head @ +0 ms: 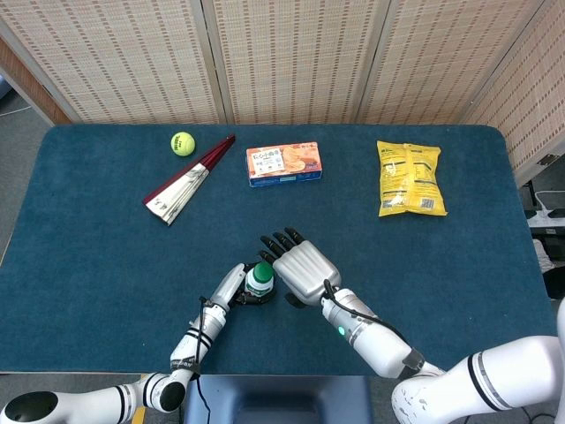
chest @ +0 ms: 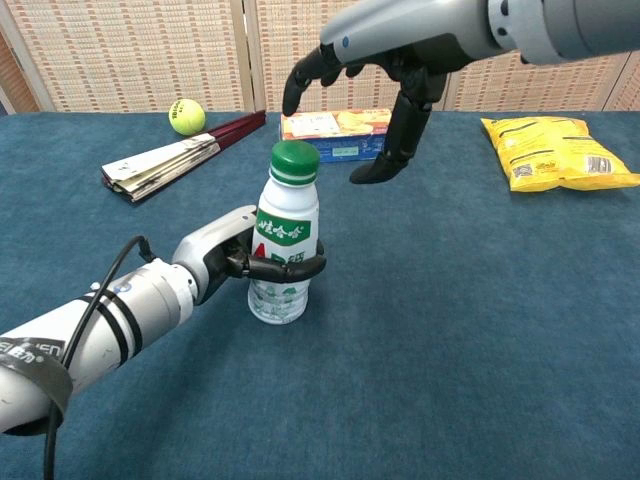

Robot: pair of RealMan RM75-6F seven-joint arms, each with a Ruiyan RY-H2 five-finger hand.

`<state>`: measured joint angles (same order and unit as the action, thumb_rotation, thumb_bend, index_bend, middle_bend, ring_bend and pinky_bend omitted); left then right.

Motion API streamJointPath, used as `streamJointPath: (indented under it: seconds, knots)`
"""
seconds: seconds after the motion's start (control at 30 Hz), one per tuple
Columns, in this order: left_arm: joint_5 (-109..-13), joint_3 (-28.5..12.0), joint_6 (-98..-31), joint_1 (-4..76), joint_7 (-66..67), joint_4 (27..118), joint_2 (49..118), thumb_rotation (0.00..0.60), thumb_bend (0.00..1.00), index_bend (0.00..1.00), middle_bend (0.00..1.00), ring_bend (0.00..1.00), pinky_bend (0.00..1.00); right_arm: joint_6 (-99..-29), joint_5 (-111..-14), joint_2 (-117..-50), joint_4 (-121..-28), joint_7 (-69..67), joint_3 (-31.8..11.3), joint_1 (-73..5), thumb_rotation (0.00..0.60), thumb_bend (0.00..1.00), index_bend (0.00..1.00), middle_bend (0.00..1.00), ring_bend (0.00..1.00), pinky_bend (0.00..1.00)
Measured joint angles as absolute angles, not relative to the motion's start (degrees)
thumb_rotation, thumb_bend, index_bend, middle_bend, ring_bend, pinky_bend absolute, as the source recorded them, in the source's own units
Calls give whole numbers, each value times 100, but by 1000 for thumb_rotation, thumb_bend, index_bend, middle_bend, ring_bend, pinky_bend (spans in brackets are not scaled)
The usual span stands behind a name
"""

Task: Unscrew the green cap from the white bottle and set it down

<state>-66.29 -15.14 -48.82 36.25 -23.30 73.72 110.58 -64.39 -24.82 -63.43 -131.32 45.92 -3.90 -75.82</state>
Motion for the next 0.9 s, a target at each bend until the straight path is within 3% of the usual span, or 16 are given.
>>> streamJointPath:
  seconds: [0.9]
  knots:
    - [-6565, -1570, -4719, 3650, -2415, 7226, 11030, 600, 952, 731, 853, 513, 194, -6287, -2593, -6389, -13251, 4677, -353, -7585, 542, 236, 163, 0, 0, 0]
